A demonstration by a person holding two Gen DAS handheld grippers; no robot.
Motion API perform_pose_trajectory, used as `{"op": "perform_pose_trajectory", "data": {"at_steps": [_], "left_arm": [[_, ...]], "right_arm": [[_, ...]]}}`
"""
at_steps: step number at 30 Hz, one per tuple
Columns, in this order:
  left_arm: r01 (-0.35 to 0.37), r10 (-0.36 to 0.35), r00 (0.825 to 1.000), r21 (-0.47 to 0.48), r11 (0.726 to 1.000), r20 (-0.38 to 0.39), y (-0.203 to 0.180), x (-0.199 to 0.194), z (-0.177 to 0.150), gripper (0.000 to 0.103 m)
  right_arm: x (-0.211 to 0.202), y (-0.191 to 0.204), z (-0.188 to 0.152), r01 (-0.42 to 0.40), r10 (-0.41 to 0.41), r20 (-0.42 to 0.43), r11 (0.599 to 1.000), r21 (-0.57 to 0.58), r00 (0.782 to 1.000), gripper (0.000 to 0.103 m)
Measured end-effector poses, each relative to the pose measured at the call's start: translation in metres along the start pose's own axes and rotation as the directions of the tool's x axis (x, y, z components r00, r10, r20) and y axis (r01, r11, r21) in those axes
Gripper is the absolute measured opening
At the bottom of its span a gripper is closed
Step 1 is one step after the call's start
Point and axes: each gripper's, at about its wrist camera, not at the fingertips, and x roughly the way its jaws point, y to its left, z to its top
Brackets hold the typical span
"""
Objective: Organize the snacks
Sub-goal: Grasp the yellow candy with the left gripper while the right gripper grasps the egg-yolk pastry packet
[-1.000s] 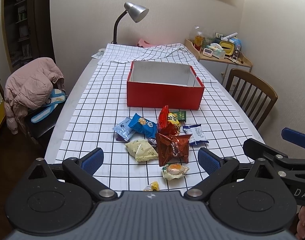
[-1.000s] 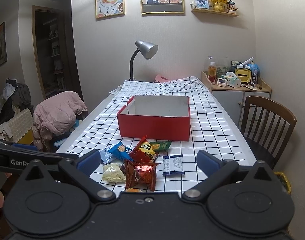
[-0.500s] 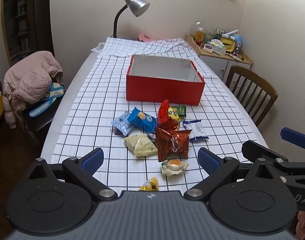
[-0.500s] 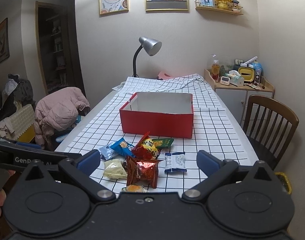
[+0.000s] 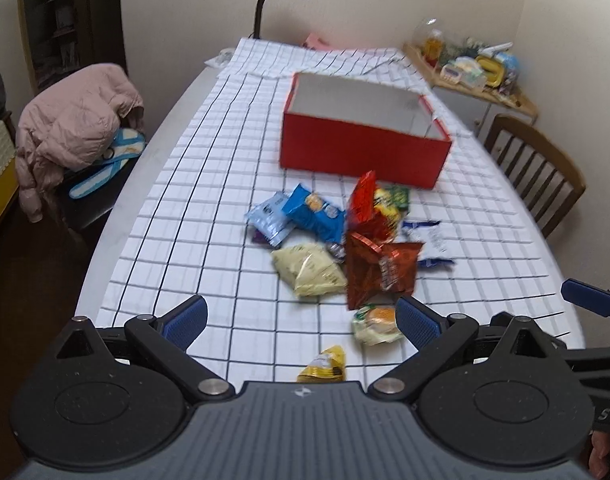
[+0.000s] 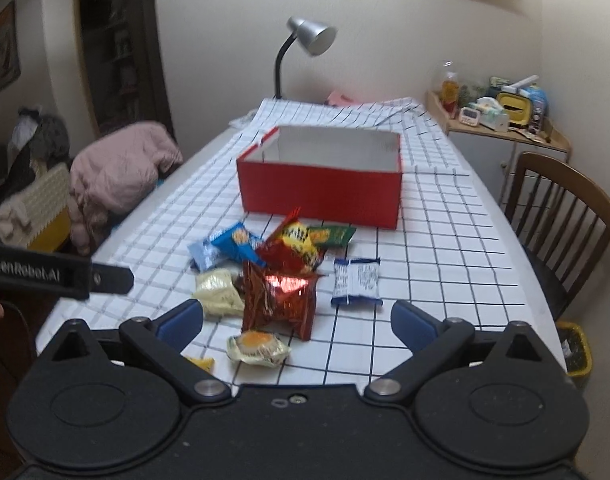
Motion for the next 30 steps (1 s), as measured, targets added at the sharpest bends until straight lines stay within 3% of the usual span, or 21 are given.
{"op": "perform_pose_trajectory", "data": {"at_steps": [9,14,22,30], "left_arm": [[0.006,-0.008,0.987,-0.008,1.0,-0.161,0.003,0.048,-0.019,0.101],[0.027,-0.027,0.971,-0.003,1.0,-0.239,-0.002,0.073,-0.029,0.1],[0.014,-0.024,0.954,-0.036,0.999,-0.3,-0.001,0.101,-0.035,0.096],[0.065,-0.112,0.918,-0.134,0.989,-0.38,0.004,0.128,-0.039,0.071]], "right_arm": [[0.052,0.007,-0.026,-0.097,0.084,-0.099,0.985,-0.14,0.992,0.096],[0.084,0.017,-0.044,-0.139,0.11,-0.128,0.958,-0.252,0.986,0.091],[0.122,0.028,-0.053,-0.192,0.146,-0.152,0.917,-0.351,0.977,0.085],[0.138,0.029,-0.058,-0.213,0.167,-0.152,0.904,-0.371,0.974,0.072]]}}
